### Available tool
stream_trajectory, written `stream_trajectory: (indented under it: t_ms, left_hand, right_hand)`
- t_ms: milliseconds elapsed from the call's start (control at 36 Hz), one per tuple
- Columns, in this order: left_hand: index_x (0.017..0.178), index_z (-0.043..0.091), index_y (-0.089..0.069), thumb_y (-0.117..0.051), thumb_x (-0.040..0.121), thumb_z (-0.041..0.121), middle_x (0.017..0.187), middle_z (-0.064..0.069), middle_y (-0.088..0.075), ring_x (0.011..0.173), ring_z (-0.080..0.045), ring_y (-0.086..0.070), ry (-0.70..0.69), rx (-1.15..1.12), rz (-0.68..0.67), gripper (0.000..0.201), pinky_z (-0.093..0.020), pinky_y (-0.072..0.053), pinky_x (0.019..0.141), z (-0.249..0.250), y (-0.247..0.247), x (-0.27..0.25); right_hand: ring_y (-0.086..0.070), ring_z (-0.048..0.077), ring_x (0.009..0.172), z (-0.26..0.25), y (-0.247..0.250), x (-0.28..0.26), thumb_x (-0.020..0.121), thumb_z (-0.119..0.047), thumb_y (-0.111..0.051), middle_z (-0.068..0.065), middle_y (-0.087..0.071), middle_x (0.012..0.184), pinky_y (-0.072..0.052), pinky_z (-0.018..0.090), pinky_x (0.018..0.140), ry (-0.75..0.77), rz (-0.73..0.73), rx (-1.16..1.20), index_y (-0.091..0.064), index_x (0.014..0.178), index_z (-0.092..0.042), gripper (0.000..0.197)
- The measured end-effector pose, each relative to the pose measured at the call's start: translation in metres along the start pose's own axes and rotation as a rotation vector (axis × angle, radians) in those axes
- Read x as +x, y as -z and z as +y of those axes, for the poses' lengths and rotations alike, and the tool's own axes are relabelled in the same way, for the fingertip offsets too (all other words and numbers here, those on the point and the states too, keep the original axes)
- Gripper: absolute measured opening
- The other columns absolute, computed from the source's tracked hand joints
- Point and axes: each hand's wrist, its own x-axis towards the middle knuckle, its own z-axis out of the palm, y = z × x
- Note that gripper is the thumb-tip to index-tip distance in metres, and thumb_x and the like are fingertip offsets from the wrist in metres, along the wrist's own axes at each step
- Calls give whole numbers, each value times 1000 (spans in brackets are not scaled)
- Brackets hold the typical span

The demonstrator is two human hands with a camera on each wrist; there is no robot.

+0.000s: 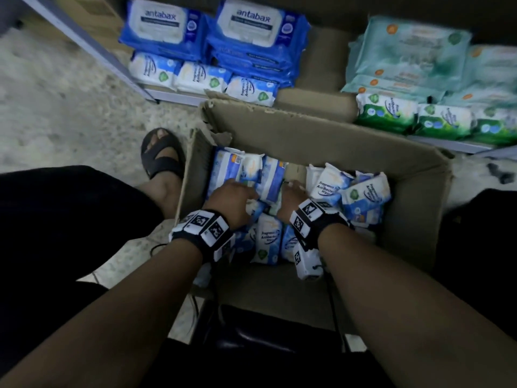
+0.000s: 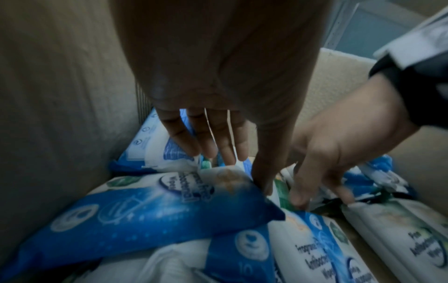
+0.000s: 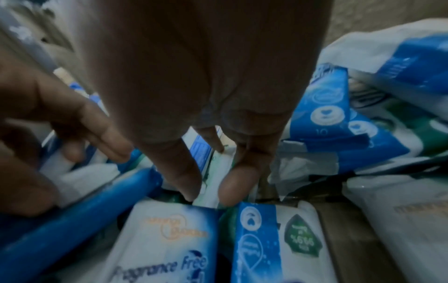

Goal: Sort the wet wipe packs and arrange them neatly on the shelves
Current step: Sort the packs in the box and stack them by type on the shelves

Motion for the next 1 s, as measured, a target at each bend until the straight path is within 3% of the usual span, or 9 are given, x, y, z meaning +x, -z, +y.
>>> stream_trajectory:
  t_ms: [83, 194, 278, 417, 472, 556, 694, 861, 1000]
  left_hand:
    - [131, 24, -59, -77, 77, 26, 131, -5, -57, 127, -24, -41, 5, -7, -12, 57, -35, -44, 95, -1, 0, -1]
    - [129, 23, -60, -77, 77, 26, 129, -4, -58, 125, -23, -42, 4, -33, -18, 55, -35, -45, 95, -1, 2, -3]
    - [129, 19, -59, -77, 78, 22, 128, -4, -58, 124, -23, -45, 3, -66, -32, 55, -36, -46, 97, 0, 7, -6]
    - [129, 19, -60, -77, 77, 17, 126, 0, -63, 114, -18, -57, 29, -139, -16, 55, -26, -47, 90, 1, 15, -17]
    - [129, 18, -61, -79, 76, 19, 124, 1, -65, 109, -16, -61, 37, -162, -1, 56, -22, -46, 85, 1, 18, -22]
    - [129, 17, -60, -80, 76, 22, 123, 0, -66, 107, -17, -62, 69, -168, 11, 57, -28, -50, 88, 2, 21, -31]
    - [126, 21, -60, -77, 78, 29, 126, -1, -62, 110, -22, -61, 201, -63, 63, 52, -37, -52, 93, 2, 18, -45]
    - [134, 19, -54, -73, 83, 34, 133, -5, -57, 117, -25, -56, 305, -19, -29, 56, -38, -50, 96, 4, 16, -56]
    - [134, 19, -54, -73, 83, 35, 137, -5, -55, 121, -24, -54, 338, -10, -28, 56, -36, -48, 98, 5, 17, -61]
  right_hand:
    - [-33, 37, 139, 0, -4, 3, 92, -20, -62, 21, -25, 153, -32, 40, 110, -8, 21, 3, -31, 148, -4, 66]
    - [-37, 38, 132, 0, 0, 5, 85, -22, -71, 25, -21, 151, -37, 36, 104, -13, 81, -78, -18, 148, -1, 85]
    - [-32, 40, 138, 3, 10, 4, 87, -17, -70, 26, -15, 155, -34, 39, 110, -2, 52, -90, -30, 146, -2, 73]
    - [-45, 43, 126, 15, 23, -2, 87, -13, -68, 21, -26, 148, -42, 41, 102, 25, 58, -21, -37, 142, -7, 64]
    - [-52, 42, 117, 18, 25, -8, 87, -15, -69, 21, -40, 139, -47, 41, 93, 38, 63, -5, -37, 139, -6, 62]
    - [-59, 38, 106, 19, 27, -16, 88, -16, -70, 22, -57, 123, -48, 35, 76, 53, 69, -26, -32, 143, -3, 68]
    - [-58, 36, 99, 16, 32, -32, 87, -17, -68, 20, -55, 112, -42, 32, 71, 94, 107, -61, -46, 120, -7, 40]
    - [-61, 28, 90, 13, 30, -48, 74, -24, -76, 8, -61, 106, -53, 31, 80, 121, 140, 49, -52, 101, -26, 36]
    - [-51, 19, 73, 22, 33, -56, 71, -18, -72, 2, -65, 94, -40, 19, 67, 115, 224, 160, -55, 88, -30, 27]
